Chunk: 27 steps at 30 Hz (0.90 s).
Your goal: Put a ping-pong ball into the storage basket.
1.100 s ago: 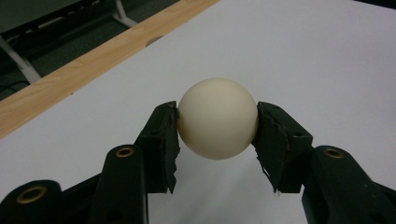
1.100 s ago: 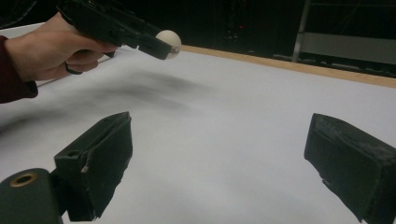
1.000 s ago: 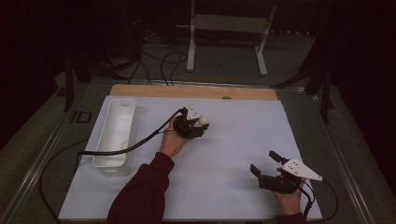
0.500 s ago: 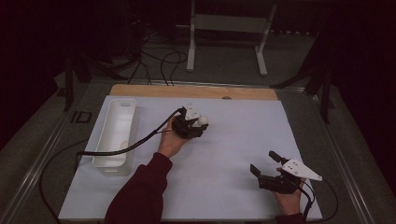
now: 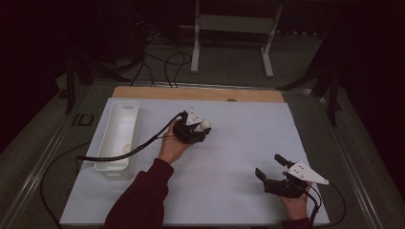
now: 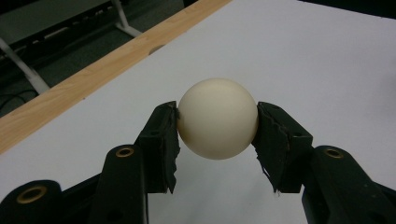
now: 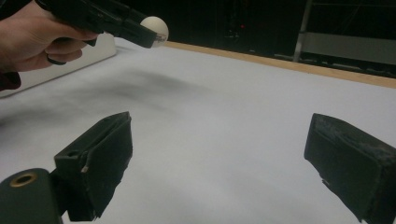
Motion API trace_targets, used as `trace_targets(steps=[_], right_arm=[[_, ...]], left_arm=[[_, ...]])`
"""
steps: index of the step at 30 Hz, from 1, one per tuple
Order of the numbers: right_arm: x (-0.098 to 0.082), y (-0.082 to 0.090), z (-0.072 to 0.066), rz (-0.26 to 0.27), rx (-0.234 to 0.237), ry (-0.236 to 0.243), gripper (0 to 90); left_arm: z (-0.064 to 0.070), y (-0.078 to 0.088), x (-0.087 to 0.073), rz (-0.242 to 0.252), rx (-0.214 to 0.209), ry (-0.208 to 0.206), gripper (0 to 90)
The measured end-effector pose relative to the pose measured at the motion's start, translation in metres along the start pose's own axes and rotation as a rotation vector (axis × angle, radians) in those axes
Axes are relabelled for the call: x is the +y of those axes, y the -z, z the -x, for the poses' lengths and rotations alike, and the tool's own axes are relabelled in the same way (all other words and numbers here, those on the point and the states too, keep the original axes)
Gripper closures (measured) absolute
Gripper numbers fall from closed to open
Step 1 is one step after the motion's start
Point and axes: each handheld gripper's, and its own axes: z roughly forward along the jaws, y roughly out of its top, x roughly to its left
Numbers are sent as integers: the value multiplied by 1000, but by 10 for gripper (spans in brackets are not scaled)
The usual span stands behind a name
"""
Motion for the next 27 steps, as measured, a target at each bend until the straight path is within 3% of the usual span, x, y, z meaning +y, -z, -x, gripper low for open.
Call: trace_targets(steps=[4,27], right_arm=[[0,0,0,-1,-1,1,76],[0,0,0,-2,-2,3,76]], left_arm=[[-2,6,-1,18,1,20,506],[-3,32,7,35,24,-13,506]])
